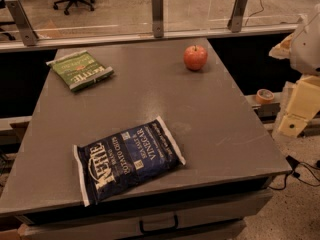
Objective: Move apple near blue chip bag
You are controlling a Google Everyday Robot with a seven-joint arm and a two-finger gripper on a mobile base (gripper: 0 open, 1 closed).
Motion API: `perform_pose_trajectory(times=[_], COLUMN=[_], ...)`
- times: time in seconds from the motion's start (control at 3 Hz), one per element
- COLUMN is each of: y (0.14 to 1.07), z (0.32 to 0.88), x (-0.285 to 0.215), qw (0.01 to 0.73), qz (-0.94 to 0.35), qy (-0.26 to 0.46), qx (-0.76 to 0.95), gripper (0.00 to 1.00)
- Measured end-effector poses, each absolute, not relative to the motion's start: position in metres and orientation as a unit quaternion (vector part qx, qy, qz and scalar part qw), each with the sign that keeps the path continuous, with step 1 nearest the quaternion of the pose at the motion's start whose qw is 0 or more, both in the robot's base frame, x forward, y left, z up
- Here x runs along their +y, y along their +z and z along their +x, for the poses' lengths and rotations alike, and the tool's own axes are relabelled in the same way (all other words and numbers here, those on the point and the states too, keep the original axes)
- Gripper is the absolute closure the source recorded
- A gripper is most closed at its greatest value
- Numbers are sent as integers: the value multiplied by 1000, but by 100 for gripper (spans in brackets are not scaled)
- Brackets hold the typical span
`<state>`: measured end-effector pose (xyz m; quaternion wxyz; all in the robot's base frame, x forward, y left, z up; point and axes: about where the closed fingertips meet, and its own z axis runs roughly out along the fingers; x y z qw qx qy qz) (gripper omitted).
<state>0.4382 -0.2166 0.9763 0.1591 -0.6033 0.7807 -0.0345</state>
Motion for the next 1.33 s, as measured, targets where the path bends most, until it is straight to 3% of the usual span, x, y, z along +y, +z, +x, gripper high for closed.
perform_pose_trajectory(times=[0.33, 0.67, 1.33], y=[976, 969, 957], z=[438, 472, 613], x=[-217, -210, -179], qw=[159, 184, 292], qz=[-603, -608, -621], qy=[-35, -29, 0], qx=[781, 772, 727], gripper=[0, 0, 0])
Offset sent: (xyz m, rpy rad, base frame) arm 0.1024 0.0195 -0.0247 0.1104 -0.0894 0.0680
